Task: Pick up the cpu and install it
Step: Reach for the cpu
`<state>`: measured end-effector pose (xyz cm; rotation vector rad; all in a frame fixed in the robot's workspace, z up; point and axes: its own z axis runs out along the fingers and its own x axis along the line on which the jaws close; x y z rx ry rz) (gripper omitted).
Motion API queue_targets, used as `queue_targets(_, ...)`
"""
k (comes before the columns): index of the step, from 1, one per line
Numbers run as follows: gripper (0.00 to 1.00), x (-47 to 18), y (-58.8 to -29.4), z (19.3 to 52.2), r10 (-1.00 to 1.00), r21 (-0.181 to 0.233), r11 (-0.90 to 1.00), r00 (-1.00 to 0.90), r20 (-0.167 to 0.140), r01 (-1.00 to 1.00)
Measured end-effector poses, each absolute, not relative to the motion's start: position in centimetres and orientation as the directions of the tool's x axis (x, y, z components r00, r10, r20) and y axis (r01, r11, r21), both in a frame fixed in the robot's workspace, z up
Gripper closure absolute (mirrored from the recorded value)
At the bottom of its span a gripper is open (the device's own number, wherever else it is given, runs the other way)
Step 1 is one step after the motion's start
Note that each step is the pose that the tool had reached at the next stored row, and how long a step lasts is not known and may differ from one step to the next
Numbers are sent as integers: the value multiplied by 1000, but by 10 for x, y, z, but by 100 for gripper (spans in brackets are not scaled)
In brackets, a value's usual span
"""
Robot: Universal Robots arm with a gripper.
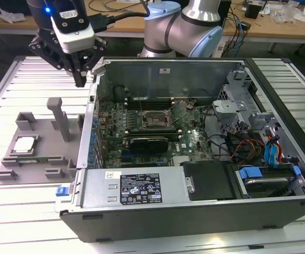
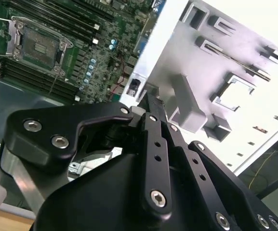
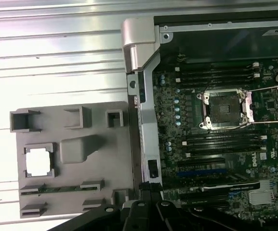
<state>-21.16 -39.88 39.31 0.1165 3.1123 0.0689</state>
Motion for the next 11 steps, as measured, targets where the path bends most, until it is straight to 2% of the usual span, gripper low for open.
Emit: queue_targets(11, 89, -238, -399, 392, 75, 45, 996, -997, -25, 74)
